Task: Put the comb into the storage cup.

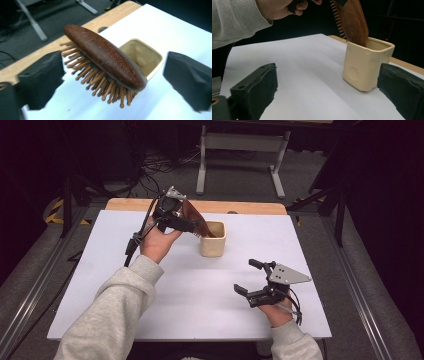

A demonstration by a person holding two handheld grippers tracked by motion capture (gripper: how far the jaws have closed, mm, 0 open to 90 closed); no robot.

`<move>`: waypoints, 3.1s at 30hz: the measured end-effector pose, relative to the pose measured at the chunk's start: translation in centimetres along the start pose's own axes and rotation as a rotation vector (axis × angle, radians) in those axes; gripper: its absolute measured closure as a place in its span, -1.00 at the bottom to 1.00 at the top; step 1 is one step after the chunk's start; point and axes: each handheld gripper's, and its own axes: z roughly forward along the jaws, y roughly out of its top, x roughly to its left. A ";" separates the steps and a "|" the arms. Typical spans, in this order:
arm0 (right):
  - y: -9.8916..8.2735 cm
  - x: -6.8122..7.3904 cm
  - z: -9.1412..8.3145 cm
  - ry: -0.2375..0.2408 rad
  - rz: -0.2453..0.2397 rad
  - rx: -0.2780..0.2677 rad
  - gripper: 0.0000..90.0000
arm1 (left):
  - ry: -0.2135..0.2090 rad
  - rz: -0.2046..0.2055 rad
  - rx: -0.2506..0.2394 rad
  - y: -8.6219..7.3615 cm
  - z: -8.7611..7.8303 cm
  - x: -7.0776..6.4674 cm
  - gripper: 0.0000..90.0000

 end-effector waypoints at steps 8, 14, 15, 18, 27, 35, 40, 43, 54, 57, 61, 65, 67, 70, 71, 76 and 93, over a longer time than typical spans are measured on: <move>0.3 -0.1 0.0 0.004 -0.002 -0.009 -0.92 | -0.019 0.035 -0.095 -0.4 -3.3 0.2 -1.00; 1.0 -0.5 -0.8 -0.009 -0.006 -0.030 -0.92 | -0.037 0.077 -0.190 -1.5 -6.7 0.0 -1.00; 1.1 -0.6 -0.9 -0.010 -0.006 -0.034 -0.92 | -0.048 0.076 -0.205 -1.9 -7.2 0.0 -1.00; 1.2 -0.8 -1.2 -0.015 -0.006 -0.029 -0.92 | -0.055 0.094 -0.222 -2.5 -8.2 0.0 -1.00; 1.7 -1.0 -1.7 -0.035 -0.011 -0.006 -0.92 | -0.112 0.085 -0.282 -7.0 -11.3 0.0 -1.00; 1.7 -1.1 -1.8 -0.038 -0.012 0.014 -0.92 | -0.163 0.061 -0.298 -10.5 -11.7 -0.2 -1.00; 1.5 -1.1 -1.7 -0.032 -0.016 0.029 -0.92 | -0.157 0.055 -0.288 -13.2 -11.6 -0.3 -1.00; 1.4 -1.1 -1.6 -0.028 -0.015 0.031 -0.93 | -0.157 0.048 -0.286 -14.2 -11.4 -0.2 -1.00; 0.7 -1.1 -1.3 -0.018 -0.016 0.056 -0.93 | -0.144 0.043 -0.313 -18.3 -10.9 0.3 -1.00; 0.4 -1.1 -1.2 -0.016 -0.015 0.064 -0.94 | -0.145 0.023 -0.319 -19.4 -10.5 0.4 -1.00; 0.1 -1.1 -1.1 -0.008 -0.015 0.054 -0.94 | -0.143 0.022 -0.310 -20.4 -10.2 0.6 -1.00; -0.3 -1.2 -1.0 -0.014 -0.007 0.058 -0.95 | -0.143 0.014 -0.306 -21.3 -9.7 0.7 -1.00; -0.4 -1.2 -1.0 -0.013 -0.004 0.056 -0.95 | -0.148 0.016 -0.306 -21.5 -9.6 0.6 -1.00; -0.9 -1.2 -1.0 -0.017 -0.006 0.069 -0.95 | -0.146 0.003 -0.309 -22.6 -9.1 0.6 -1.00; -1.0 -1.2 -1.0 -0.015 -0.002 0.071 -0.96 | -0.142 0.002 -0.313 -23.0 -9.0 0.5 -1.00; -1.6 -1.2 -1.0 -0.053 -0.010 0.066 -0.96 | -0.156 -0.029 -0.317 -24.1 -8.5 0.5 -1.00; -2.8 -1.3 -0.7 -0.018 0.021 0.091 -0.98 | -0.125 -0.031 -0.307 -24.9 -8.2 0.6 -1.00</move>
